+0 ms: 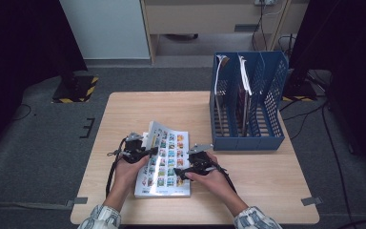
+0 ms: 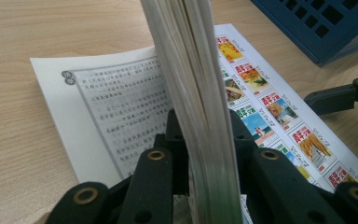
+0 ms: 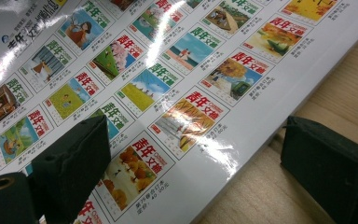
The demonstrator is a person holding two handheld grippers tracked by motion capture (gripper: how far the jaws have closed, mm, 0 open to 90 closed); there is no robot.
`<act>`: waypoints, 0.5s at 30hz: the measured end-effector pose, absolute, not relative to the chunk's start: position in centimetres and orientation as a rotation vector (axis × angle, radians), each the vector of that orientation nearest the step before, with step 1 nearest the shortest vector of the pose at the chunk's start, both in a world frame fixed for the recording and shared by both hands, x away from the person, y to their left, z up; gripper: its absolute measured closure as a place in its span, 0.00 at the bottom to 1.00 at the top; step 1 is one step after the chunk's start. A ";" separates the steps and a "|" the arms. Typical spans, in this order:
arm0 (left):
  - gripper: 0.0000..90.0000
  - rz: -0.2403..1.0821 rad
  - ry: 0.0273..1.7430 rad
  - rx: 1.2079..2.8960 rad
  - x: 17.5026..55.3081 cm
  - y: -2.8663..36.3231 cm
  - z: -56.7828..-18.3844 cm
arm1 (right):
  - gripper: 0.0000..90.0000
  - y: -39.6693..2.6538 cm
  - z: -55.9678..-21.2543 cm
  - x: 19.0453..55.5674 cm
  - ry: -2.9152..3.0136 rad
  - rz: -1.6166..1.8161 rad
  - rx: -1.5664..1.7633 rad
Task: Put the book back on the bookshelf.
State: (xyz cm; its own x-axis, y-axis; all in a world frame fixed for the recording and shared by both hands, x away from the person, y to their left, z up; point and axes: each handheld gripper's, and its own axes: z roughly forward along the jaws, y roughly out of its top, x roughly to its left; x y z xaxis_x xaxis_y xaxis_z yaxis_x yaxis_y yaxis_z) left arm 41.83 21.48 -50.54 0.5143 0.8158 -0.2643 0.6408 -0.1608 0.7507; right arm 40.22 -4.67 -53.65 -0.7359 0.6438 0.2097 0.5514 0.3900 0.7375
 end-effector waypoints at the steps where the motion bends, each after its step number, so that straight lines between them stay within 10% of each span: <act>1: 0.86 0.255 1.193 1.880 41.8 21.5 -50.4 | 0.10 -4.7 -53.6 40.2 2.526 1.273 1.090; 15: 0.89 0.332 1.101 1.861 40.6 21.2 -49.2 | 0.11 -4.6 -53.5 40.2 2.529 1.280 1.085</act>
State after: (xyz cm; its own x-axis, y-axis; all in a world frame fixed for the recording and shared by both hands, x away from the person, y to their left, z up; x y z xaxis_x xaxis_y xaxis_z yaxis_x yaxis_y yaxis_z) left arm 40.58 21.24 -49.17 0.5641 0.7993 -0.2071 0.5520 -0.1785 0.8145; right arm 40.20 -4.65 -53.51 -0.7393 0.6392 0.2117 0.5491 0.3904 0.7390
